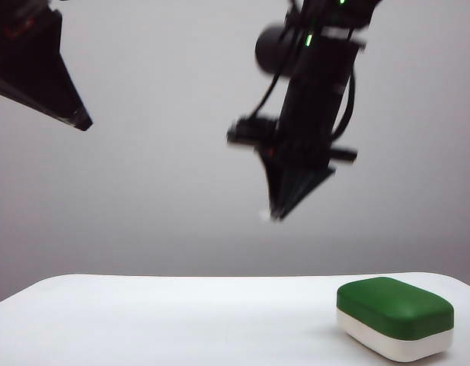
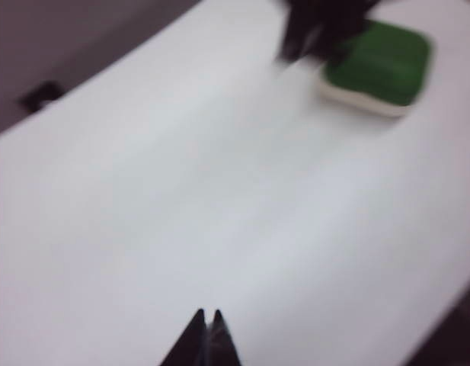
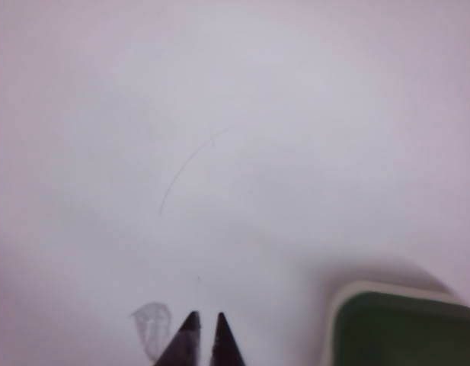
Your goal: Pick up the foam mahjong on the table and turn it over.
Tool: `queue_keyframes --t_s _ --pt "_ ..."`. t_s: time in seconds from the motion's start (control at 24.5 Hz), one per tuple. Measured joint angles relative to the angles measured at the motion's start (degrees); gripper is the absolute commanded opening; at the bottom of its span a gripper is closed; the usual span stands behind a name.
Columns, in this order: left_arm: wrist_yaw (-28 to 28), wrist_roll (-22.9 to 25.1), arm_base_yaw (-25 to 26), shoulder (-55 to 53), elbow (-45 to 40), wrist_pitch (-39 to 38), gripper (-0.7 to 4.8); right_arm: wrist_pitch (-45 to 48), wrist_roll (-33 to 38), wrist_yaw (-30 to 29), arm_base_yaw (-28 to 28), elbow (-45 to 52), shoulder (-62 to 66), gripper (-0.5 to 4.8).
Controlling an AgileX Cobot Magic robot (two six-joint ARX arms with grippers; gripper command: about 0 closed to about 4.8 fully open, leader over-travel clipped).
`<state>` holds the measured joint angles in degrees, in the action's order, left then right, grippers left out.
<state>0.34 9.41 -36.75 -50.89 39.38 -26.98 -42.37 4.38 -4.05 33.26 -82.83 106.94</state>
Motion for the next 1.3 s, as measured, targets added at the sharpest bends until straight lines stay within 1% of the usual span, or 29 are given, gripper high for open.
queue_keyframes --t_s 0.08,0.2,0.37,0.45,0.57,0.65,0.73,0.82,0.94,1.02,1.06,1.1,1.14,1.22,1.3 --pt "-2.89 2.47 0.07 0.0 0.0 0.07 -0.06 -2.45 -1.05 1.49 -1.01 0.0 -3.93 -0.08" --pt "-2.99 3.69 1.73 0.09 0.0 1.88 -0.05 -8.11 -1.16 2.21 -4.09 0.92 -9.01 -0.08" --pt "-2.95 3.85 2.99 0.11 0.0 3.63 -0.05 -8.9 -1.22 2.38 -6.51 6.56 -14.95 -0.08" --pt "-2.4 3.87 3.82 0.11 0.0 4.07 -0.05 -8.04 -1.25 2.08 -8.55 10.93 -19.15 -0.08" --pt "-0.63 3.87 5.68 0.11 0.0 4.07 -0.05 -7.54 -0.92 -0.15 -11.76 16.76 -24.9 -0.08" --pt "2.03 3.89 6.71 0.11 0.0 4.04 -0.05 -6.14 -0.07 -2.49 -13.46 20.31 -28.33 -0.08" --pt "4.31 3.89 7.61 0.11 0.0 3.89 -0.05 -4.5 1.25 -5.07 -14.51 24.2 -32.28 -0.08" --pt "5.25 3.87 9.22 0.11 0.0 3.5 -0.05 -2.67 2.84 -6.49 -14.82 28.0 -36.11 -0.08" --pt "6.01 3.87 12.55 0.63 0.0 1.7 -0.05 1.66 4.85 -7.39 -14.73 33.81 -40.76 -0.08" --pt "6.88 3.85 18.14 3.3 0.0 -0.63 -0.05 6.01 7.72 -7.58 -14.73 41.64 -47.36 -0.08" --pt "7.58 3.78 20.33 4.55 0.0 -0.74 -0.05 7.04 8.41 -7.54 -14.78 42.99 -48.68 -0.08" --pt "9.75 3.02 23.43 7.02 0.0 -0.61 -0.05 9.51 9.25 -7.52 -14.78 45.62 -51.76 -0.08" --pt "12.79 2.25 26.47 9.57 0.0 -0.76 -0.05 10.93 9.97 -7.54 -14.75 47.25 -54.6 -0.08" --pt "13.46 1.42 29.42 12.39 -0.04 -0.74 -0.05 11.74 10.73 -7.28 -14.73 48.41 -57.55 -0.08" --pt "13.51 0.85 31.54 15.17 -0.83 -0.74 -0.05 11.67 11.04 -5.79 -14.8 48.76 -59.78 -0.08"
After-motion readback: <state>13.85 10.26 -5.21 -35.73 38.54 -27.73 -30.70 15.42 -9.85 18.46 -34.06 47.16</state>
